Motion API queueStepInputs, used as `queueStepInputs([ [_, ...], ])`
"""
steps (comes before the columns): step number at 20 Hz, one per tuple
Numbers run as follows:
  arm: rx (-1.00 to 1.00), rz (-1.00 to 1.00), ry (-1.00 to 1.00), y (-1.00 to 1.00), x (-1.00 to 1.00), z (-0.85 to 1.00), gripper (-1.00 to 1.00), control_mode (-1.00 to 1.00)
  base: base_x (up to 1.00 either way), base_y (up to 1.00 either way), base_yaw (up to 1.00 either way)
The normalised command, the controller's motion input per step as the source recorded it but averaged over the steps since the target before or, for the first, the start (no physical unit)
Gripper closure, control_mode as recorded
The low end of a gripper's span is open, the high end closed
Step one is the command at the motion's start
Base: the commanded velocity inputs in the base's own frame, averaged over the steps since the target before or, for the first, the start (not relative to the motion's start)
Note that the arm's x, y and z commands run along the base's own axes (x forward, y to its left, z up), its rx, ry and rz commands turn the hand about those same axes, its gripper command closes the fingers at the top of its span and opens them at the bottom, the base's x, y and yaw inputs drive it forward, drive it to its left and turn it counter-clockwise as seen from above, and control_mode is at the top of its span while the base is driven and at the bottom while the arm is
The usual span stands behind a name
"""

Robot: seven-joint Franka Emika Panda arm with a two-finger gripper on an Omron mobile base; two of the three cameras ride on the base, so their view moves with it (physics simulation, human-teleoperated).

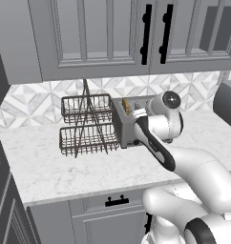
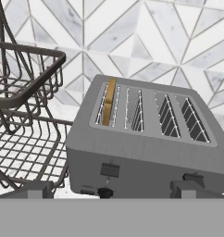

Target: Start the toaster. Once the lever pops up, take the bread to the plate on the dining counter.

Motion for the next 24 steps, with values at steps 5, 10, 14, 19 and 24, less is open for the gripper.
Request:
queueStepInputs([
  [5, 0.0, 0.0, 0.0, 0.0, 0.0, 0.0, -1.0, -1.0, 0.0, 0.0, 0.0],
  [10, 0.0, 0.0, 0.0, 0.0, 0.0, 0.0, -1.0, -1.0, 0.0, 0.0, 0.0],
  [14, 0.0, 0.0, 0.0, -0.11, -0.02, 0.0, -1.0, -1.0, 0.0, 0.0, 0.0],
  [19, 0.07, 0.0, -0.01, -0.02, 0.0, 0.37, -1.0, -1.0, 0.0, 0.0, 0.0],
  [24, 0.09, 0.0, -0.01, -0.02, 0.0, 0.18, -1.0, -1.0, 0.0, 0.0, 0.0],
])
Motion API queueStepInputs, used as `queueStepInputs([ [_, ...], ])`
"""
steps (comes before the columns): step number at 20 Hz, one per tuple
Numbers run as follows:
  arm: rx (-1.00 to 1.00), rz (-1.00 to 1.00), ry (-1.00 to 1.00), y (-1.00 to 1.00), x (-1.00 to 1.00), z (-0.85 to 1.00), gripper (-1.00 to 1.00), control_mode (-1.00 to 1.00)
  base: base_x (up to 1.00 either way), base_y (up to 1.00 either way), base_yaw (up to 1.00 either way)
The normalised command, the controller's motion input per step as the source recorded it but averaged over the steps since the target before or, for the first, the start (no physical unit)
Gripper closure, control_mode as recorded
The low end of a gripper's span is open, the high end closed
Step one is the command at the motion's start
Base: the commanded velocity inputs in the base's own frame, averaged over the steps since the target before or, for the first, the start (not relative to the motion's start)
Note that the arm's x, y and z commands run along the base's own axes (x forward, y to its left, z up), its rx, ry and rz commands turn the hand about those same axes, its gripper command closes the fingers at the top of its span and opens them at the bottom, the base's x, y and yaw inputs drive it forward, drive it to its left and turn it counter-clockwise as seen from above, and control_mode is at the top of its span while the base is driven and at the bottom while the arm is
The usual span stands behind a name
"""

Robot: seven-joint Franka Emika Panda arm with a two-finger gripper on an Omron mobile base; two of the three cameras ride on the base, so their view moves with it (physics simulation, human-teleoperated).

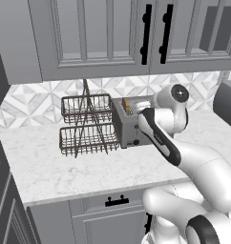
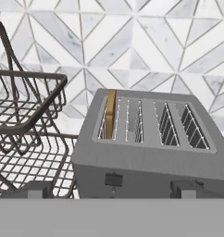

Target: Start the toaster. Once the lever pops up, take the bread to the plate on the dining counter.

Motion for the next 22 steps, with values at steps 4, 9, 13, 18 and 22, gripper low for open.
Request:
queueStepInputs([
  [4, 0.01, 0.0, 0.0, 0.06, 0.09, -0.02, -1.0, -1.0, 0.0, 0.0, 0.0],
  [9, 0.0, 0.0, 0.0, 0.04, 0.33, -0.17, -1.0, -1.0, 0.0, 0.0, 0.0],
  [13, 0.0, 0.0, -0.04, 0.0, 0.23, -0.26, -1.0, -1.0, 0.0, 0.0, 0.0],
  [18, 0.0, 0.0, -0.01, 0.0, 0.17, -0.28, -1.0, -1.0, 0.0, 0.0, 0.0],
  [22, -0.05, 0.0, 0.0, 0.0, 0.14, -0.17, -1.0, -1.0, 0.0, 0.0, 0.0],
])
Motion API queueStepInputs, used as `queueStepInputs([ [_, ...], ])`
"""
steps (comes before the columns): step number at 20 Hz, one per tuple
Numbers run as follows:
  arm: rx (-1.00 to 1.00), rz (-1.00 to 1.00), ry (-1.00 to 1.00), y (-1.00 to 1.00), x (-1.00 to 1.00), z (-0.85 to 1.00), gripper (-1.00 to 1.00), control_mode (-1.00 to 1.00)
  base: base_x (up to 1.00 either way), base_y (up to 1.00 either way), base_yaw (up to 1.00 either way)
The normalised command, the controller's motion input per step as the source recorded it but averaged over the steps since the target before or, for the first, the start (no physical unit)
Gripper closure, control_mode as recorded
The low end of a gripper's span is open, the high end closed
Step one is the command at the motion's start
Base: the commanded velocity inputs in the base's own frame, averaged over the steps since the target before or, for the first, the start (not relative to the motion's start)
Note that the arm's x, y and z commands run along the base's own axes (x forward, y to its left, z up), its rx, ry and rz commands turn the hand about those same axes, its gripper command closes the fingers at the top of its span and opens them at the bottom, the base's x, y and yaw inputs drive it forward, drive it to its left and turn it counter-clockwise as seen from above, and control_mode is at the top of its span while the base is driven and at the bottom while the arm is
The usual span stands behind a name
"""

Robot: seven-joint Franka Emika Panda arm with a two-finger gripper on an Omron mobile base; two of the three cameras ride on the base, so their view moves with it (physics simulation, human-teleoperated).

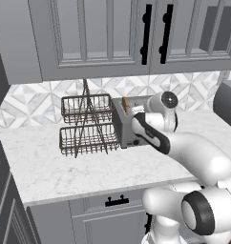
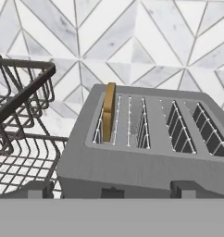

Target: Start the toaster. Once the lever pops up, take the bread to the plate on the dining counter.

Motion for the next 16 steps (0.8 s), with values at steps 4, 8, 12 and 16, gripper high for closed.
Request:
queueStepInputs([
  [4, -0.09, -0.01, 0.0, 0.01, 0.11, -0.05, -1.0, -1.0, 0.0, 0.0, 0.0],
  [8, -0.05, 0.0, 0.0, 0.02, 0.18, 0.0, -1.0, -1.0, 0.0, 0.0, 0.0],
  [12, 0.01, 0.0, 0.0, 0.0, 0.22, 0.0, -1.0, -1.0, 0.0, 0.0, 0.0],
  [16, 0.07, 0.0, 0.0, 0.0, 0.25, 0.0, -1.0, -1.0, 0.0, 0.0, 0.0],
])
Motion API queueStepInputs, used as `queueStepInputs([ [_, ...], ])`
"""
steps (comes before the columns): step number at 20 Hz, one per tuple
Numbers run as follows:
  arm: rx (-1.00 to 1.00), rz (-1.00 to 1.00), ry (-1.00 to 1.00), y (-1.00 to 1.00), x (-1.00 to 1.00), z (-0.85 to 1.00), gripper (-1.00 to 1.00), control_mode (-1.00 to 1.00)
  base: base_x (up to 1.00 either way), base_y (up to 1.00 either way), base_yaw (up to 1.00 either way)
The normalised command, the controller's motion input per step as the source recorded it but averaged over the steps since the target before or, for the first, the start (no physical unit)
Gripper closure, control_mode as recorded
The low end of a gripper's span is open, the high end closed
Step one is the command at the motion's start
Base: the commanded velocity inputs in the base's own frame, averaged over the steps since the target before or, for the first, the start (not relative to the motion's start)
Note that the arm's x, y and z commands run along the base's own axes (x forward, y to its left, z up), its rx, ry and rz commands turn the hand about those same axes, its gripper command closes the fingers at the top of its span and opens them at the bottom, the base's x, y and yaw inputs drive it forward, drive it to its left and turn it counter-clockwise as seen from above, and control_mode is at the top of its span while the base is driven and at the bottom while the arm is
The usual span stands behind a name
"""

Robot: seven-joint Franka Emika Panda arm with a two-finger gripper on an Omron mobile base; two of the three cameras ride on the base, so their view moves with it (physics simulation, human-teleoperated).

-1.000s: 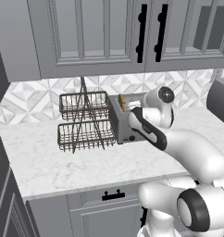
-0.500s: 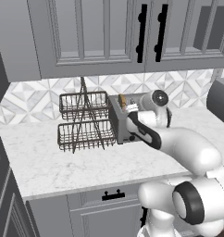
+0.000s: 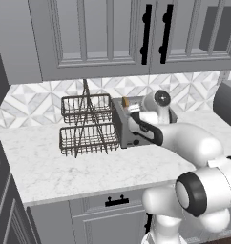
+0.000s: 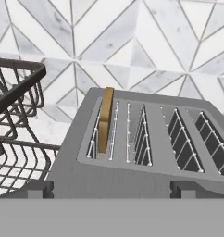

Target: Start the toaster. Once the lever pops up, take the bread to the plate on the dining counter.

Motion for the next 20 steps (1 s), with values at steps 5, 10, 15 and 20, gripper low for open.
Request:
queueStepInputs([
  [5, 0.02, 0.0, 0.0, 0.01, 0.12, 0.0, -1.0, -1.0, 0.0, 0.0, 0.0],
  [10, 0.0, 0.0, 0.0, 0.07, 0.17, -0.01, -1.0, -1.0, 0.0, 0.0, 0.0],
  [15, 0.0, 0.0, 0.0, 0.08, 0.24, -0.06, -1.0, -1.0, 0.0, 0.0, 0.0],
  [20, 0.0, 0.0, 0.0, 0.01, 0.27, -0.19, -1.0, -1.0, 0.0, 0.0, 0.0],
])
